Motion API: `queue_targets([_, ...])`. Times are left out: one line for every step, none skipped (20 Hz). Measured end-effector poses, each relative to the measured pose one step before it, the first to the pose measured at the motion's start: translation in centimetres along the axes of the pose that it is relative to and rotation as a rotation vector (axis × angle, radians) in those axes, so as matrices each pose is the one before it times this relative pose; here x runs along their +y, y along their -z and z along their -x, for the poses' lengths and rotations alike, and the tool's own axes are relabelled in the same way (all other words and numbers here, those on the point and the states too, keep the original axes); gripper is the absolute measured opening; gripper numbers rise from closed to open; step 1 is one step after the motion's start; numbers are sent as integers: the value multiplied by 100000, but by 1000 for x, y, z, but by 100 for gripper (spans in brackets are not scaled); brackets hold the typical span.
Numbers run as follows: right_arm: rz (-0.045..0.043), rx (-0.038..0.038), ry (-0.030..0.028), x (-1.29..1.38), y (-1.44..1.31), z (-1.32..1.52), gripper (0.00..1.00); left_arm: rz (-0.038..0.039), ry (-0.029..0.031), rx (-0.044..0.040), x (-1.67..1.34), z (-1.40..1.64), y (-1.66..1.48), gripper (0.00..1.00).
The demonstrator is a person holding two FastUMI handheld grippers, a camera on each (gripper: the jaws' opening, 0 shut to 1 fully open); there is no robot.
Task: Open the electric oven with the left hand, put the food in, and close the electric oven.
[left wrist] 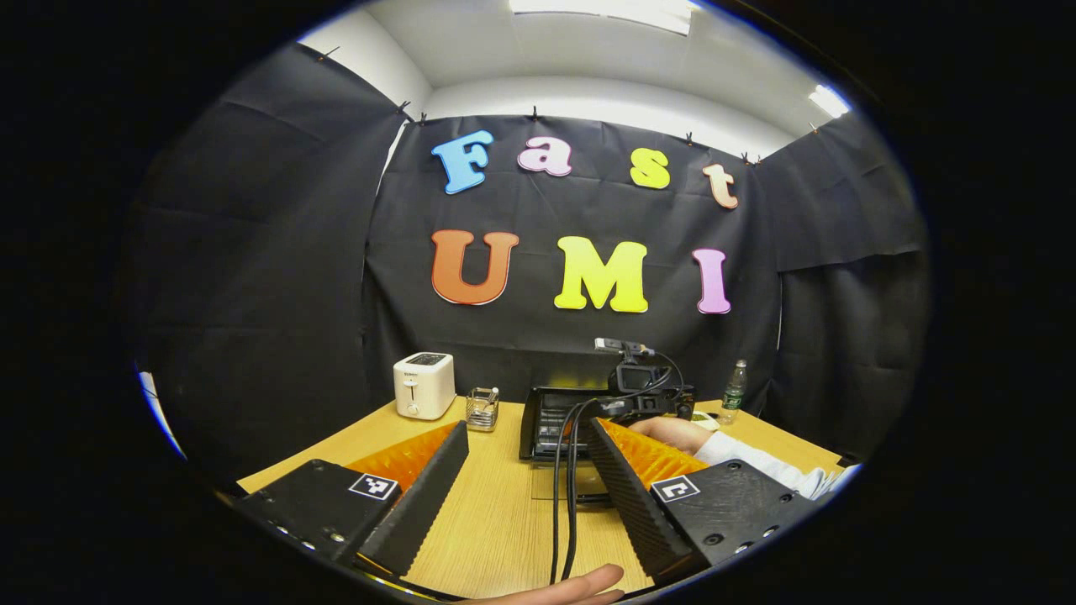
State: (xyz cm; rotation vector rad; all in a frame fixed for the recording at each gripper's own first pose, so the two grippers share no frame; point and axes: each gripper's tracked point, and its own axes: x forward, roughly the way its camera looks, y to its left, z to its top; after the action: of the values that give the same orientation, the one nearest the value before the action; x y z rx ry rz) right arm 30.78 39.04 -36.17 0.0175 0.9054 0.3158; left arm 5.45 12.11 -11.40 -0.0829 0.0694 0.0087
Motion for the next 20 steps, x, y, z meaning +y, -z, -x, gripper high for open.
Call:
queue_targets([-1232,387,-1387,169,343,533,100,55,-509,633,147,-113,198,94])
queue_targets([-1058,-196,-2085,40,87,738,100,-76,-157,456,143,-127,152,94])
queue_targets([-357,-1005,-1084,-152,25,806,100,-36,-434,610,127,-170,221,94])
queue_targets([-815,-1830,-1940,45,-155,823,100,68,-405,699,39,-110,258,94])
queue_targets([-1465,-1713,-1977,39,-30,930,100,372,202,1043,-79,-137,207,94])
queue_targets([-741,-1515,-1948,-55,48,1153,100,678,586,903,-202,-23,225,94])
queue_targets([-395,-1903,-1351,-161,74,1181,89,537,241,356,-165,-55,1,94])
queue_targets([-517,-2562,-811,-333,-241,1353,100,-43,115,206,34,-182,-141,94])
queue_targets([-254,-2870,-1326,-165,-357,1452,100,-475,-162,-53,11,-44,-60,94])
queue_targets([660,-3285,-799,-286,-510,1495,100,-465,-483,189,14,-208,-79,94])
queue_targets([1489,-4242,-624,-320,-916,1574,100,-219,-114,403,-118,-290,104,94])
queue_targets([2019,-4336,117,-438,-948,1585,100,-38,294,432,-269,-340,68,94])
queue_targets([1711,-4443,943,-788,-914,2122,99,-419,609,862,-283,-457,180,94])
queue_targets([1633,-3941,425,-508,-995,1596,100,-624,292,1359,-210,-409,368,94])
queue_targets([1257,-3885,119,-546,-1013,1860,100,-696,-383,1005,33,-462,119,94])
queue_targets([1091,-4976,1036,-720,-1343,1618,99,-410,-564,973,-38,-647,259,94])
queue_targets([1733,-5033,1254,-960,-1430,1747,100,-252,215,1105,-355,-591,397,94])
queue_targets([2250,-4481,2231,-983,-1399,1366,100,68,304,1738,-427,-591,537,94])
queue_targets([1889,-3979,2101,-955,-979,1546,99,-185,380,1579,-507,-405,621,94])
queue_targets([1525,-4030,1496,-831,-1260,1194,99,-369,303,1508,-443,-600,439,94])
